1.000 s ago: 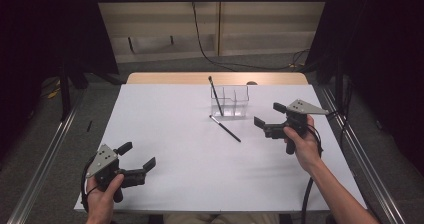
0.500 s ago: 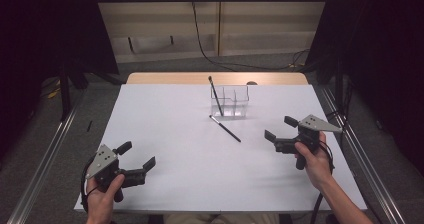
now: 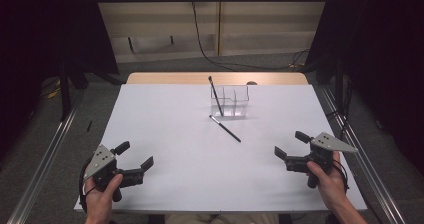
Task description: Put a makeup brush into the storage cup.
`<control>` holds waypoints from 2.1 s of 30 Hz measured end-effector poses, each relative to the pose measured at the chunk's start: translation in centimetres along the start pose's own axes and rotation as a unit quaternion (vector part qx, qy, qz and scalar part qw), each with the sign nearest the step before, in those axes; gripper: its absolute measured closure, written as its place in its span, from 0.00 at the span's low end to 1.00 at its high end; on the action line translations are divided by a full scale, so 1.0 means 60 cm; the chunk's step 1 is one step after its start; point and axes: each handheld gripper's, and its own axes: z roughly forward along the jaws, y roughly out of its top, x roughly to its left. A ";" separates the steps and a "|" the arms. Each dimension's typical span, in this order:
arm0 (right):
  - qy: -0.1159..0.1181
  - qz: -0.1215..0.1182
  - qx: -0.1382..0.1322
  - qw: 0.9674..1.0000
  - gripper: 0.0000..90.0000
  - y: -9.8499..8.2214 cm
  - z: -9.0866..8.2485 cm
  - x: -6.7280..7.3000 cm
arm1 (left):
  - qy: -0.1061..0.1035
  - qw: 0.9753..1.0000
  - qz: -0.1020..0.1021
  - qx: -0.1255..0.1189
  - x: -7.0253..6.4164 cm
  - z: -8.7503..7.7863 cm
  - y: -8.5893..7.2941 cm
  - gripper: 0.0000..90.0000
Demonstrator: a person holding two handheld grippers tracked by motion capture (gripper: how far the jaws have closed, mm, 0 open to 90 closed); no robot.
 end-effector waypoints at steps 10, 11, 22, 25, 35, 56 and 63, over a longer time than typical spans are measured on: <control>-0.016 0.008 -0.005 1.000 0.01 -0.017 -0.038 -0.002 | -0.005 1.000 0.006 0.000 -0.006 0.000 0.003 0.03; -0.014 0.009 -0.005 1.000 0.02 -0.019 -0.038 -0.002 | -0.006 1.000 0.005 -0.001 -0.007 0.001 0.003 0.03; -0.016 0.002 -0.010 1.000 0.02 -0.018 -0.034 -0.004 | -0.006 1.000 0.006 0.002 -0.005 0.002 0.002 0.03; -0.016 -0.001 -0.003 1.000 0.02 -0.018 -0.029 -0.002 | -0.007 1.000 0.006 0.001 -0.002 0.002 0.002 0.03; -0.004 -0.024 0.020 0.999 0.01 -0.013 -0.017 0.000 | -0.009 1.000 0.011 -0.002 -0.005 0.003 0.005 0.03; 0.045 -0.055 0.003 0.997 0.00 0.051 0.067 0.019 | -0.002 1.000 0.014 0.002 0.000 0.003 0.004 0.03; 0.070 -0.069 0.011 0.995 0.01 0.073 0.125 0.032 | -0.001 1.000 0.012 0.001 0.000 0.001 0.003 0.03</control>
